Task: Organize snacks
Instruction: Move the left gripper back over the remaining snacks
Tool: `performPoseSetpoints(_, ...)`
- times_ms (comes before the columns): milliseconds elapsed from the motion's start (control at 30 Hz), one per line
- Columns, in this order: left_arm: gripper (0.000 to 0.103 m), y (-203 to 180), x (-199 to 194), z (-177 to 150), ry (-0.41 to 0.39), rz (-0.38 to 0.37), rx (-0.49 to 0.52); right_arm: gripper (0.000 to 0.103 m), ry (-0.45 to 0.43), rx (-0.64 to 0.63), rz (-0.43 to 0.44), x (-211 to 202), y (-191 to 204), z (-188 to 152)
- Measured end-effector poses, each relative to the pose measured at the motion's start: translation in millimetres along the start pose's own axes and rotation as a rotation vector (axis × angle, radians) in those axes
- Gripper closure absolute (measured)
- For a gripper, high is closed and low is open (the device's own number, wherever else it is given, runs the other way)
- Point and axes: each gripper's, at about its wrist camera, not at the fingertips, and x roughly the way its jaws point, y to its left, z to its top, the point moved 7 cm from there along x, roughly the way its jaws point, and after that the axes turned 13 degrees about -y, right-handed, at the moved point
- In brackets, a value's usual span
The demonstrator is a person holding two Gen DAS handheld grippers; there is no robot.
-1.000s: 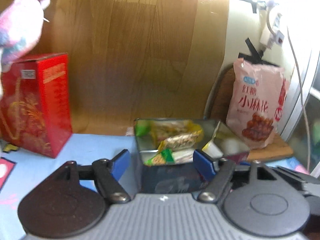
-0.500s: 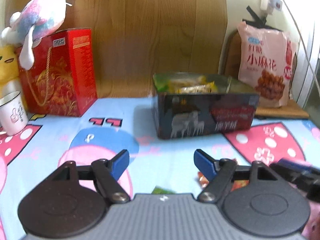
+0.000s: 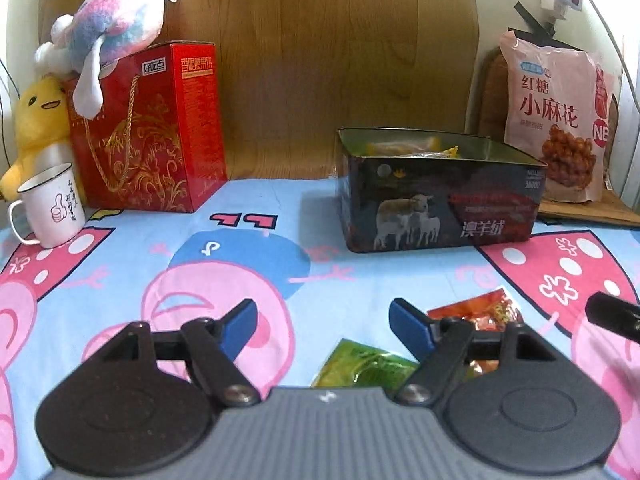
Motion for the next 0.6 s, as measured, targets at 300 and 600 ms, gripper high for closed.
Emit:
performPoseSetpoints(300,0.027,4,-5,1,-0.009,-0.010,-0.020,0.044,0.022,-0.003,0.042,0,5,-2)
performPoseSetpoints(600,0.025,54,-81,-30,0.000,-0.178,-0.189,0.044,0.204,-0.074,0.479,-54,67,-32)
